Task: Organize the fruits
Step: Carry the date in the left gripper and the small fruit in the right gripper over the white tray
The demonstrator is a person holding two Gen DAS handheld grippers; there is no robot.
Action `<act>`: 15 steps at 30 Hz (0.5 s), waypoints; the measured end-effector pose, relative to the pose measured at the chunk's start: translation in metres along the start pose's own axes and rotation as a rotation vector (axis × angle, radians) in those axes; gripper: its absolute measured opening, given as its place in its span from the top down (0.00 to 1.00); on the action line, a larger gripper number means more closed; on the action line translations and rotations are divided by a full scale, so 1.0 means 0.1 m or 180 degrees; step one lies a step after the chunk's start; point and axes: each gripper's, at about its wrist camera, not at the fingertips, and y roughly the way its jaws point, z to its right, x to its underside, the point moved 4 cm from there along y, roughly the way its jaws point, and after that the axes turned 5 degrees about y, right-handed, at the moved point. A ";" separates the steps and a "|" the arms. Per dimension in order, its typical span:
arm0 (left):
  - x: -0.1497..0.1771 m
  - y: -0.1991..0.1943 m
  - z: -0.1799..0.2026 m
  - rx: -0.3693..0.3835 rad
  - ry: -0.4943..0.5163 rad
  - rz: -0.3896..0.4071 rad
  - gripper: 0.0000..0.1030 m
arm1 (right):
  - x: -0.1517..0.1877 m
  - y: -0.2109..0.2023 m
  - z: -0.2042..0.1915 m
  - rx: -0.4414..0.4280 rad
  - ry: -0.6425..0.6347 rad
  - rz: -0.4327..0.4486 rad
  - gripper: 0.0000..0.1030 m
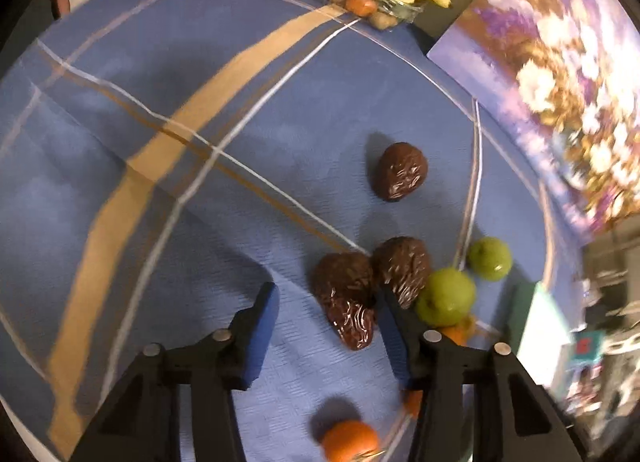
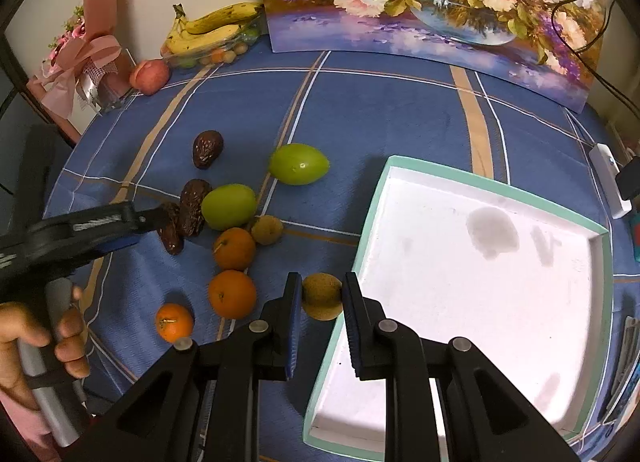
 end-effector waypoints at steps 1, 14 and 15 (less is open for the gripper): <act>-0.01 0.00 0.00 0.0018 0.0000 0.0020 0.52 | 0.00 0.01 0.00 0.0001 0.0000 -0.0005 0.80; -0.01 -0.08 0.09 -0.0034 0.0065 -0.0003 0.67 | -0.01 0.01 0.03 -0.0002 0.0025 -0.0005 0.80; -0.01 -0.14 0.12 -0.0066 0.0095 0.0035 0.67 | -0.02 0.00 0.03 -0.0005 0.0033 0.0005 0.80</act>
